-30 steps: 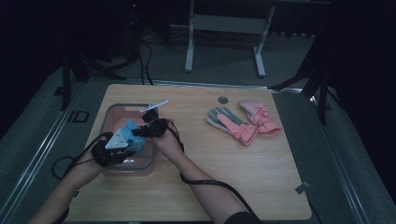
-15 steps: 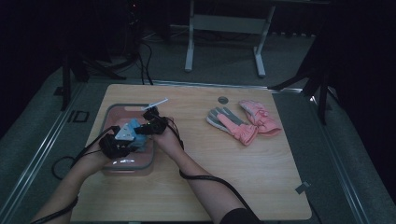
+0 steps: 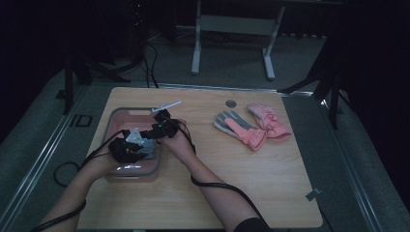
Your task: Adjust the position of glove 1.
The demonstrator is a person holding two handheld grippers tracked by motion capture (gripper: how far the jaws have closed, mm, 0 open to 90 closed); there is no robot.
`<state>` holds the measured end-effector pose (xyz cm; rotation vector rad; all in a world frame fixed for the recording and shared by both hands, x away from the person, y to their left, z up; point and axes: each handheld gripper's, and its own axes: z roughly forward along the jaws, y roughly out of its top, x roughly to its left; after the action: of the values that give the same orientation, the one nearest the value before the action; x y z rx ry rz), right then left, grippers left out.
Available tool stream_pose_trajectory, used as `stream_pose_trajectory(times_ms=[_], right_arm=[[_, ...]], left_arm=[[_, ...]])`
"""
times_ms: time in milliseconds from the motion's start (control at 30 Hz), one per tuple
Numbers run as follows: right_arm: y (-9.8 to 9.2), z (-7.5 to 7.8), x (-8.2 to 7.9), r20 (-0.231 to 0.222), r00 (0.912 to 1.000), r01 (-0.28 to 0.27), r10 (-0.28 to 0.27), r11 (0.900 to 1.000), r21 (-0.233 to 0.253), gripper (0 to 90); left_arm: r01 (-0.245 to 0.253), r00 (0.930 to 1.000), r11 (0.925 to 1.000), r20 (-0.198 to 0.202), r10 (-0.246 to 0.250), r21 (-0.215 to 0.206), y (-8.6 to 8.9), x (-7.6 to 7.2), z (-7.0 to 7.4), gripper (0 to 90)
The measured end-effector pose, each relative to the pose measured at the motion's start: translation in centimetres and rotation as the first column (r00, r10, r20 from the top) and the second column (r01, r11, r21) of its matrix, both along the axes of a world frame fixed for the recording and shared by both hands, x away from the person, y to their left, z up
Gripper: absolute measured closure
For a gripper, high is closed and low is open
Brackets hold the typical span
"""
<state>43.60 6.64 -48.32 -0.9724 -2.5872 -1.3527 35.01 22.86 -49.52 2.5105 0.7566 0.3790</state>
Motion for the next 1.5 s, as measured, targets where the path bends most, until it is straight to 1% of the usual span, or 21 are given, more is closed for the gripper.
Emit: stream_pose_trajectory(times_ms=[33,100,167,233,267,333,433,467,500,533,600,667,700,767,800,833,933,1033,1100,1267,1500], right_arm=[[-0.3,0.1,0.0,0.002,1.0,-0.001,0.001,1.0,0.012,31.9],[-0.8,0.4,-0.2,0.0,1.0,-0.006,0.006,0.999,0.032,29.4],[-1.4,0.6,-0.2,0.0,1.0,-0.006,0.006,0.999,0.053,27.6],[-2.0,1.0,-0.4,0.003,1.0,-0.004,0.004,0.997,0.074,27.5],[-2.3,1.2,-0.5,0.008,1.0,-0.004,0.003,0.997,0.08,27.2],[-2.9,1.5,-0.7,0.026,0.9996,-0.014,0.012,0.996,0.085,23.8],[-3.6,1.8,-1.0,0.025,0.9996,-0.017,0.015,0.995,0.101,23.8],[-4.1,2.1,-1.2,0.036,0.9991,-0.024,0.02,0.995,0.101,22.0],[-4.4,2.1,-1.3,0.042,0.9988,-0.03,0.026,0.994,0.102,20.9],[-4.7,2.2,-1.4,0.052,0.9983,-0.032,0.026,0.994,0.102,20.3],[-5.3,2.3,-1.6,0.073,0.997,-0.034,0.027,0.995,0.099,17.5],[-5.6,2.4,-1.6,0.085,0.9961,-0.032,0.024,0.995,0.093,16.6],[-6.3,2.6,-1.8,0.1,0.9948,-0.03,0.021,0.995,0.095,16.1],[-6.6,2.8,-1.9,0.091,0.9955,-0.032,0.024,0.995,0.092,16.1],[-6.6,2.8,-1.9,0.091,0.9955,-0.032,0.024,0.995,0.092,16.0],[-7.4,3.1,-2.1,0.082,0.9962,-0.035,0.028,0.996,0.085,16.0],[-8.3,3.4,-2.5,0.092,0.9946,-0.054,0.049,0.997,0.059,13.8],[-8.9,3.4,-2.8,0.095,0.9937,-0.064,0.06,0.997,0.047,13.9],[-10.2,3.2,-3.1,0.097,0.9938,-0.059,0.055,0.997,0.044,14.1],[-12.1,3.0,-3.1,0.088,0.9955,-0.039,0.034,0.998,0.052,14.5],[-15.0,2.9,-3.7,0.095,0.9953,-0.026,0.02,0.998,0.06,14.5]], left_arm=[[0.0,1.0,1.0,0.0,0.0,0.0,0.0,0.0,0.0,62.4],[-0.032,0.9995,0.9995,-0.003,0.032,-0.003,-0.2,0.1,0.1,45.5],[-0.038,0.9993,0.9992,-0.005,0.038,-0.011,-0.2,0.1,0.2,36.2],[-0.085,0.9962,0.9953,0.015,0.086,-0.046,0.1,0.0,0.5,28.8],[-0.085,0.9962,0.9953,0.015,0.086,-0.046,0.1,0.0,0.5,25.4],[-0.099,0.9946,0.9911,0.021,0.101,-0.09,0.6,-0.3,1.0,17.4],[-0.116,0.9922,0.9874,0.034,0.12,-0.108,0.8,-0.5,1.5,16.7],[-0.129,0.9901,0.9825,0.037,0.136,-0.134,0.8,-0.8,1.9,16.5],[-0.129,0.9901,0.9825,0.037,0.136,-0.134,0.8,-0.8,1.9,16.0],[-0.128,0.9888,0.9786,0.056,0.138,-0.161,0.6,-1.2,2.3,15.5],[-0.128,0.9878,0.9746,0.065,0.142,-0.184,0.3,-1.6,2.7,15.5],[-0.123,0.9882,0.9734,0.066,0.138,-0.193,0.2,-1.7,2.9,15.4],[-0.126,0.9871,0.9656,0.068,0.145,-0.227,-0.2,-2.0,3.2,15.4],[-0.126,0.9871,0.9656,0.068,0.145,-0.227,-0.2,-2.0,3.2,15.4],[-0.125,0.9867,0.9563,0.067,0.148,-0.264,-0.9,-2.3,3.5,15.4],[-0.125,0.987,0.9521,0.062,0.148,-0.279,-1.2,-2.4,3.6,15.4],[-0.099,0.9926,0.9506,0.038,0.115,-0.294,-2.4,-2.6,3.9,15.5],[-0.091,0.9936,0.9457,0.036,0.108,-0.312,-3.4,-2.8,3.9,15.4],[-0.09,0.9942,0.9327,0.023,0.105,-0.349,-4.5,-2.9,3.8,15.5],[-0.079,0.9945,0.9276,0.035,0.099,-0.365,-6.1,-3.0,3.8,15.5],[-0.028,0.9982,0.9148,0.038,0.047,-0.403,-8.6,-3.7,3.7,15.5]])
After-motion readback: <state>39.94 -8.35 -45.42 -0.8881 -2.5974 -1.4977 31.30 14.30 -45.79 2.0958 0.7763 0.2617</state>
